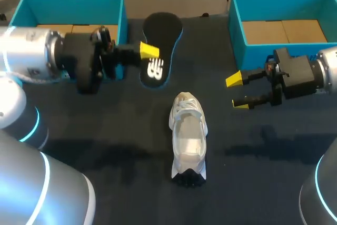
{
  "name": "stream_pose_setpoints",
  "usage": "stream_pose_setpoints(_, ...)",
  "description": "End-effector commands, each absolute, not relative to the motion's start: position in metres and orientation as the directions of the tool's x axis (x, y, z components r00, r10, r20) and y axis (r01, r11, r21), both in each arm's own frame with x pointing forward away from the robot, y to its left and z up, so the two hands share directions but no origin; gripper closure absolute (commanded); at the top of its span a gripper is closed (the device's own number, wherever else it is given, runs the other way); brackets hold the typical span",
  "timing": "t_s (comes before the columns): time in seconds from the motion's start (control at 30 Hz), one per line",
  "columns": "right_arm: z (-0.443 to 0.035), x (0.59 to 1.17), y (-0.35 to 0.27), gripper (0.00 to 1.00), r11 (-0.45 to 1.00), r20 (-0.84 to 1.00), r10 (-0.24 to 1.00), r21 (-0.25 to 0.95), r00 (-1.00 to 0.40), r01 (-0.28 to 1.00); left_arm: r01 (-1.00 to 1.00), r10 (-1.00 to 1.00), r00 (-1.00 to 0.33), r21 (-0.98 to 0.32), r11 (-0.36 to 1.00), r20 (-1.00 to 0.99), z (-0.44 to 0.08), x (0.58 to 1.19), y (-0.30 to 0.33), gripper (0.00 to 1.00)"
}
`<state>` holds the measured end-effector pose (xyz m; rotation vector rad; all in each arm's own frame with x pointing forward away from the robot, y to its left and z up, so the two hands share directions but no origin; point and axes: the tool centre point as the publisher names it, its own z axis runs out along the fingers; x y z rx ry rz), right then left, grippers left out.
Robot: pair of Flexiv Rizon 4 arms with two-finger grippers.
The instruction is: Take the shoe out of the shoebox, open the shoe tongue, remove and reinsert the insole, then place the shoe into the shoebox
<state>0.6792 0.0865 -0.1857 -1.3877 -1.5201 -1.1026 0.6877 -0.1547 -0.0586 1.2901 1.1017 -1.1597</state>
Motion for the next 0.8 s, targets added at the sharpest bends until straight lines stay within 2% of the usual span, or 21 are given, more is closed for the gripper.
stream_pose_setpoints(0.03,-0.187,0.679,0.088,0.0,0.024,0.945,0.314,0.092,-0.095,0.995,0.985,-0.017,0.167,0.167,-0.032,-0.986,-0.072,0.682,-0.157,1.0)
stream_pose_setpoints(0.3,-0.187,0.679,0.088,0.0,0.024,0.945,0.314,0.092,-0.095,0.995,0.979,0.0,0.202,0.202,-0.013,-0.979,-0.091,0.689,-0.163,1.0)
stream_pose_setpoints(0.8,-0.187,0.679,0.088,0.0,0.024,0.945,0.314,0.092,-0.095,0.995,0.979,0.0,0.202,0.202,-0.013,-0.979,-0.091,0.689,-0.163,1.0)
